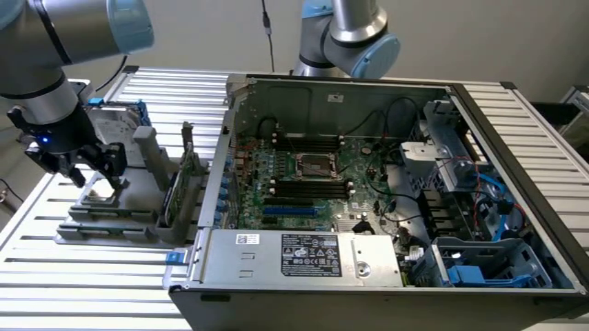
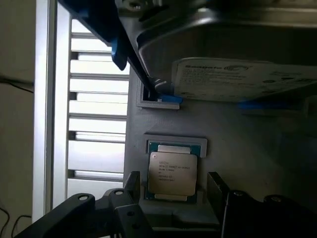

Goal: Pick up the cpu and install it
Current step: 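Pick up the cpu and move it towards the insertion slot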

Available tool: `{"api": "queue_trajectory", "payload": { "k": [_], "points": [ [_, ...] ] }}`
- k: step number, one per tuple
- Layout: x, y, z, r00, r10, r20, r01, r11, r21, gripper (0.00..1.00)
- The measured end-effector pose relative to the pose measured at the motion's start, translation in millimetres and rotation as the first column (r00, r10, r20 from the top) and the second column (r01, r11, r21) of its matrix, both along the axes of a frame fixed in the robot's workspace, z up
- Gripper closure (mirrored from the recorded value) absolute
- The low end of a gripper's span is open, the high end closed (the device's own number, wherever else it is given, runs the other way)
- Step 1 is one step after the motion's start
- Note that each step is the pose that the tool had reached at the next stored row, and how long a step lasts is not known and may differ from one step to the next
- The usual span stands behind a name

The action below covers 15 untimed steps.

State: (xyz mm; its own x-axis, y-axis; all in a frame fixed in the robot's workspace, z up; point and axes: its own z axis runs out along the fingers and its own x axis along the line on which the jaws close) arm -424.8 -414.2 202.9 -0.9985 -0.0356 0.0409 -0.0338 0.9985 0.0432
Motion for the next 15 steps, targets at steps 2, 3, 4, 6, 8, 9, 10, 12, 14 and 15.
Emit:
{"api": "queue_trajectory", "payload": {
  "k": [2, 3, 4, 6, 8, 9, 10, 12, 14, 15],
  "points": [
    [0.0, 0.1, -3.6, 1.0000, 0.000, -0.0001, 0.000, 1.0000, 0.0000, 0.35],
    [0.0, 0.2, -5.5, 1.0000, 0.000, 0.0000, 0.000, 1.0000, 0.0000, 0.35],
    [0.0, 0.2, -7.2, 1.0000, 0.000, -0.0001, 0.000, 1.0000, 0.0000, 0.35],
    [0.0, 0.3, -10.9, 1.0000, 0.000, 0.0000, 0.000, 1.0000, 0.0001, 0.35],
    [0.0, 0.3, -13.4, 1.0000, 0.000, 0.0000, 0.000, 1.0000, 0.0008, 0.35],
    [-0.1, 0.3, -14.0, 1.0000, -0.001, -0.0001, 0.001, 1.0000, 0.0012, 0.35],
    [-0.1, 0.3, -14.6, 1.0000, -0.001, -0.0002, 0.001, 1.0000, 0.0018, 0.35],
    [-0.1, 0.3, -15.4, 1.0000, -0.002, -0.0002, 0.002, 1.0000, 0.0035, 0.35],
    [0.0, 0.4, -15.7, 1.0000, -0.003, -0.0001, 0.003, 1.0000, 0.0055, 0.35],
    [0.0, 0.4, -15.8, 1.0000, -0.003, -0.0002, 0.003, 1.0000, 0.0066, 0.35]
  ]
}}
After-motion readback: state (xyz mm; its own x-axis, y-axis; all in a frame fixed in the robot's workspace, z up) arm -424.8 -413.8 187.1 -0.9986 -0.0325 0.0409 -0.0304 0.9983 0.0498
